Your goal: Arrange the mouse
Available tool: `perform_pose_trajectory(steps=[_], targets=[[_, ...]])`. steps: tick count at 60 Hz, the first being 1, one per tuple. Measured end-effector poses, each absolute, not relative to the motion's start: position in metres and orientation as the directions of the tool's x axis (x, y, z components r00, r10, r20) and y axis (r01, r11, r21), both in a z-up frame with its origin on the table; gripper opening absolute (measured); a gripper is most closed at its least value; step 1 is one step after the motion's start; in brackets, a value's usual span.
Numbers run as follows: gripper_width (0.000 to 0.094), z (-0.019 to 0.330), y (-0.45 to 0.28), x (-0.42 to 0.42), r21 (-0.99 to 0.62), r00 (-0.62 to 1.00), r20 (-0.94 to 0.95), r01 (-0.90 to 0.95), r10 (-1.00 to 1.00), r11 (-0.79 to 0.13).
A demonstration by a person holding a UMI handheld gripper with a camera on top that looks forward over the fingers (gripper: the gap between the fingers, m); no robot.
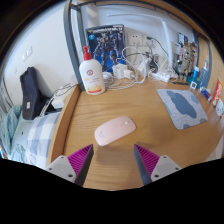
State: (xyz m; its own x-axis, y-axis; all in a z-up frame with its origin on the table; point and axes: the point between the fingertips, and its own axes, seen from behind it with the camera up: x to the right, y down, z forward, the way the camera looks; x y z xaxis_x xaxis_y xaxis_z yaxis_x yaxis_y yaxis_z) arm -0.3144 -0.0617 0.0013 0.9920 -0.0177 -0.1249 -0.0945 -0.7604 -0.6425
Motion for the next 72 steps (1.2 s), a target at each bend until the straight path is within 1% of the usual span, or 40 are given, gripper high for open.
perform_pose_trajectory(steps=[9,23,31,41,46,48,49,50,54,56,62,72], targets=[[0.0810,-0.002,-0.027,-0.329,-0.632,0.990,-0.135,-0.122,-0.046,-0.765],[0.0803,-0.001,0.016,-0.347,-0.638,0.991,-0.128,-0.112,-0.038,-0.762],[0.0798,-0.004,0.030,-0.365,-0.632,0.993,-0.116,-0.070,0.005,-0.772],[0.0762,-0.012,0.034,-0.381,-0.612,0.995,-0.062,0.024,0.079,-0.791],[0.0659,-0.014,0.037,-0.384,-0.615,0.993,-0.033,0.067,0.111,-0.785],[0.0589,-0.013,0.038,-0.387,-0.621,0.993,-0.039,0.066,0.115,-0.781],[0.0540,-0.013,0.038,-0.387,-0.623,0.993,-0.036,0.068,0.116,-0.780],[0.0461,-0.012,0.039,-0.389,-0.627,0.992,-0.037,0.073,0.123,-0.776],[0.0437,-0.012,0.039,-0.391,-0.643,0.990,-0.039,0.082,0.139,-0.761],[0.0409,-0.012,0.039,-0.392,-0.653,0.990,-0.048,0.070,0.133,-0.754],[0.0280,-0.013,0.038,-0.392,-0.660,0.988,-0.064,0.064,0.142,-0.748],[0.0268,-0.013,0.038,-0.394,-0.650,0.976,-0.072,0.111,0.207,-0.752]])
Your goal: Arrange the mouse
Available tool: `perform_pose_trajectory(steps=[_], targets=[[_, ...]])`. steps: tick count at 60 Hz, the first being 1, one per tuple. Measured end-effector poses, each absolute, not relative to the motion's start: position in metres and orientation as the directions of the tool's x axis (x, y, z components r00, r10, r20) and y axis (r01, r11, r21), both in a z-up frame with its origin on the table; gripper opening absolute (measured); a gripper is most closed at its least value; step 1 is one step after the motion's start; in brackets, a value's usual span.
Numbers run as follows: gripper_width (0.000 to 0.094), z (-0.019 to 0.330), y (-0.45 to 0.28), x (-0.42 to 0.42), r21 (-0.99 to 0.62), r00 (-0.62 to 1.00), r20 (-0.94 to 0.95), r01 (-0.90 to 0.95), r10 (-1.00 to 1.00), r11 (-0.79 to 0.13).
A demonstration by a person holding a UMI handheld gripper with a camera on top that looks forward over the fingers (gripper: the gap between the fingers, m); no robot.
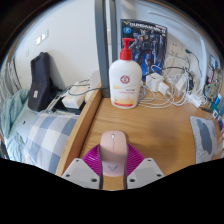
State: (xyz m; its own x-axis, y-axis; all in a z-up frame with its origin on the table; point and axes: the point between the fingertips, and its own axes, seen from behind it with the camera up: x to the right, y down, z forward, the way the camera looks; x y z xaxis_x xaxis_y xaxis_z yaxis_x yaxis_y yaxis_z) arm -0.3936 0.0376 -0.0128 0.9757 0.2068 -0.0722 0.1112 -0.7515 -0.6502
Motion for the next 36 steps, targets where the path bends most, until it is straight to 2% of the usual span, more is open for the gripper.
perform_pose_trajectory(steps=[6,9,14,27,32,36], targets=[[0.0267,-0.009,0.036,-0.385,-0.636,0.969,-0.089,0.124,0.232,-0.762],[0.0268,0.006,0.037,-0.377,-0.648,0.962,-0.106,0.123,0.250,-0.751],[0.0267,0.054,0.048,-0.345,-0.705,0.958,-0.110,0.112,0.264,-0.700],[0.0267,0.196,0.089,-0.193,-0.845,0.980,-0.032,0.079,0.197,-0.528],[0.0267,0.229,0.102,-0.137,-0.878,0.987,-0.026,0.054,0.159,-0.477],[0.0267,0.235,0.110,-0.098,-0.885,0.991,-0.018,0.047,0.134,-0.464]])
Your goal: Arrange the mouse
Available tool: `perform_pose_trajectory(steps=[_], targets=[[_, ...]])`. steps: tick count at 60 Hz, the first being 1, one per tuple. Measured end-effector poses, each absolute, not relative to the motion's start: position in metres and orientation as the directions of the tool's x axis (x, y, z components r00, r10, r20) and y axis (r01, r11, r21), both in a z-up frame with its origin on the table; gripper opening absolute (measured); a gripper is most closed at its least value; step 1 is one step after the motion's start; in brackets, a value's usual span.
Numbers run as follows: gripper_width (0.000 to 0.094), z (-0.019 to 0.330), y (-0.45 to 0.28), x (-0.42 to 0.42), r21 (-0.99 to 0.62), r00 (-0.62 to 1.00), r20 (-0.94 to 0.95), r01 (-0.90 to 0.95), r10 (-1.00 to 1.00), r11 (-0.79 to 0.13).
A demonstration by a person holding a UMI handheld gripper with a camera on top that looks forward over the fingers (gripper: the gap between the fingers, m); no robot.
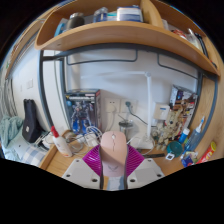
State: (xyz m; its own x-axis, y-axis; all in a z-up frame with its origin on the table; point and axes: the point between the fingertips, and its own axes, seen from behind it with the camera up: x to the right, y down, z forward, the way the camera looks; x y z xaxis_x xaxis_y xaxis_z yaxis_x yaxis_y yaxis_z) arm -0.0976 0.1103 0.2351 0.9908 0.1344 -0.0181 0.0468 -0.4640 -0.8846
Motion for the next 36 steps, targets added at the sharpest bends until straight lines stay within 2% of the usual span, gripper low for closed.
perform_pose_trajectory(steps=[8,25,36], targets=[[0.0264,0.204,0.121,-0.030,-0.855,0.996,0.016,0.057,0.084,-0.515],[0.0266,0.054,0.107,0.016,-0.689,1.000,0.014,0.021,0.015,-0.725],[0.0268,-0.007,0.092,0.017,-0.610,1.000,-0.018,-0.023,-0.015,-0.792]])
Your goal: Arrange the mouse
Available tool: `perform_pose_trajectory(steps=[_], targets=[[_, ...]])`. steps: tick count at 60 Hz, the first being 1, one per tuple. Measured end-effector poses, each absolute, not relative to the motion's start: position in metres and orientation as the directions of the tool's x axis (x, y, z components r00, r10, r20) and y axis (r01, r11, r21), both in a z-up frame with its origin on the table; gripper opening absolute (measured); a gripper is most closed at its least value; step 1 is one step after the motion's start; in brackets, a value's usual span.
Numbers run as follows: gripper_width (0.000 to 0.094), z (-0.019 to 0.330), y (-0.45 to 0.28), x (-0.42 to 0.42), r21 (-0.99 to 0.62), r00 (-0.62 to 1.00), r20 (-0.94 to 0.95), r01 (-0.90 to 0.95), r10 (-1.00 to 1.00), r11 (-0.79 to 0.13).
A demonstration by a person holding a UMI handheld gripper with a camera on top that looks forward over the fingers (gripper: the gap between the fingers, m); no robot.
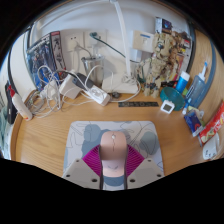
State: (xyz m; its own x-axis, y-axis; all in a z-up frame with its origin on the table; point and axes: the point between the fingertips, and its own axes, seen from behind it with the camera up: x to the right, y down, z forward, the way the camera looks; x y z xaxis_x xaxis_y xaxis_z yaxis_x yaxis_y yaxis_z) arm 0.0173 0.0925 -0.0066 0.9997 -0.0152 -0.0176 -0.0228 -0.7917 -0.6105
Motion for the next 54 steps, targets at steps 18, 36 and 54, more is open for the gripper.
perform_pose_trajectory(steps=[18,36,54], targets=[[0.0419,-0.018,0.089,0.016,-0.605,0.998,-0.050,-0.056,-0.033,-0.794],[0.0854,0.042,0.076,0.009,-0.601,0.998,0.003,0.053,0.064,-0.798],[0.0854,0.190,0.060,0.040,-0.731,1.000,-0.011,-0.002,0.009,-0.682]])
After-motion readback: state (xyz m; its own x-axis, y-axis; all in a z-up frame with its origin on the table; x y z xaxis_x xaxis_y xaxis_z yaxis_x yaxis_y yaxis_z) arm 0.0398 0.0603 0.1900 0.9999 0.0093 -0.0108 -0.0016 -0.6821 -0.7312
